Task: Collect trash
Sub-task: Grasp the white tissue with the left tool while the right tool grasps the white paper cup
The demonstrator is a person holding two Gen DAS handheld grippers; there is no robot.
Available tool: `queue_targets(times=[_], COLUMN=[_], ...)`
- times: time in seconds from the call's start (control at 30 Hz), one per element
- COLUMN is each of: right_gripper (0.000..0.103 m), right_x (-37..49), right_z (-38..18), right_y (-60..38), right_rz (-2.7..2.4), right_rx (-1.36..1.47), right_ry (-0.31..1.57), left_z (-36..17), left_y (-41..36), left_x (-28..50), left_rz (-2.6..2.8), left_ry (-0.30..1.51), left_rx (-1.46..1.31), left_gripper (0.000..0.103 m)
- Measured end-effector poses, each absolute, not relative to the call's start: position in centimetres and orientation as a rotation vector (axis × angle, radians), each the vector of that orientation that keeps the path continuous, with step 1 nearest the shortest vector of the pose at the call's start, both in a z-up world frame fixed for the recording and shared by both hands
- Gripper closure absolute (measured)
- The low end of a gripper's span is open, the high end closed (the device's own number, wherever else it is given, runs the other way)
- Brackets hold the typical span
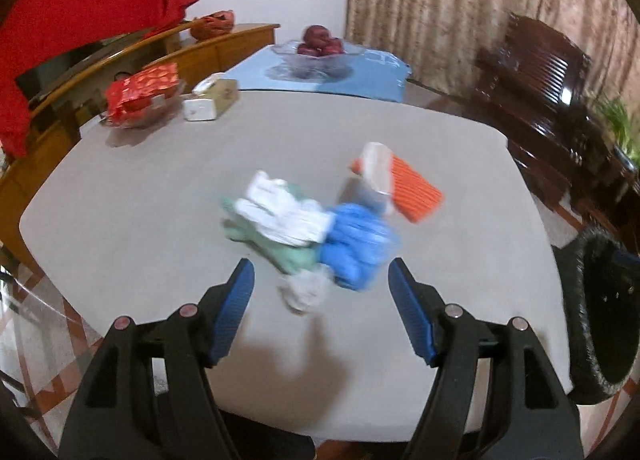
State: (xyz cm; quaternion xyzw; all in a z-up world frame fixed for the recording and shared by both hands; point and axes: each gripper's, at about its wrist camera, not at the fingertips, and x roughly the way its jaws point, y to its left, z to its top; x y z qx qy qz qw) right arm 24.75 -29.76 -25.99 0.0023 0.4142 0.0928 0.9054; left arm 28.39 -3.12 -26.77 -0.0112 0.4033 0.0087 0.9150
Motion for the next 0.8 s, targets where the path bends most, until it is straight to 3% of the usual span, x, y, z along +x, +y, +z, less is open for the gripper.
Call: queue_targets(times=[0.4,0.8], right_gripper=[0.059,0.059], right_x=[29.7,34.8], right_z=[-29.5,-31.0], right_y=[-20.8,-18.1], right_rz=[0.214,0.224], right_rx=[-0.020,-0.045], right_ry=[0.879,0.896], left_z=[-30.8,-34.9], left_y=[0.5,0.9], left_x=[32.4,38.0], left_rz=[-0.071,-0.106], left_ry=[0.860,0.906], left_rx=[-0.010,-0.003], left_gripper=[0.035,0.035])
